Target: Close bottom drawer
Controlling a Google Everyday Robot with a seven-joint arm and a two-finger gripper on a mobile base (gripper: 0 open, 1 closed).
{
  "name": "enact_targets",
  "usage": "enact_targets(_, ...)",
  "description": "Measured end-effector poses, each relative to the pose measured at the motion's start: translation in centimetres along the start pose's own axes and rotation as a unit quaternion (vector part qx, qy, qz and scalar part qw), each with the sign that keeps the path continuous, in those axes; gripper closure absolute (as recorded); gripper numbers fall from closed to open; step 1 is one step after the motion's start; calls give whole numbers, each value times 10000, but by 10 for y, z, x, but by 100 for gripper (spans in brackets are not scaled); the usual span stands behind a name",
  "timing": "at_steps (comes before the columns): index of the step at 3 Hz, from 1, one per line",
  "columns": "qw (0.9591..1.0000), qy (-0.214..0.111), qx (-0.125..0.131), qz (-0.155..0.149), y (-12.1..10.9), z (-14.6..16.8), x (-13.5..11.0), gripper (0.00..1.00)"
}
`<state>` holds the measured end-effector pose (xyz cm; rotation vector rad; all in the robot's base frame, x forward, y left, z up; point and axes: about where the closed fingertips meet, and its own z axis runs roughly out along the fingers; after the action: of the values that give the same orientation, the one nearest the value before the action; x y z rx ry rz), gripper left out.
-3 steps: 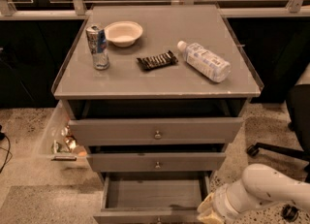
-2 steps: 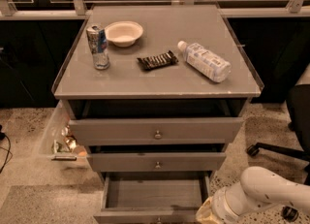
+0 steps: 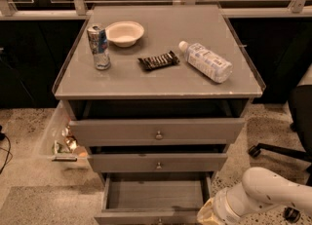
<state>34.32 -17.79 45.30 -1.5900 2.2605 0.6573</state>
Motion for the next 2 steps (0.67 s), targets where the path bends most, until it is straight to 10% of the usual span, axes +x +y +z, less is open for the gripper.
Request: enact_targets(2, 9988, -275, 414, 22, -36, 47, 36, 100)
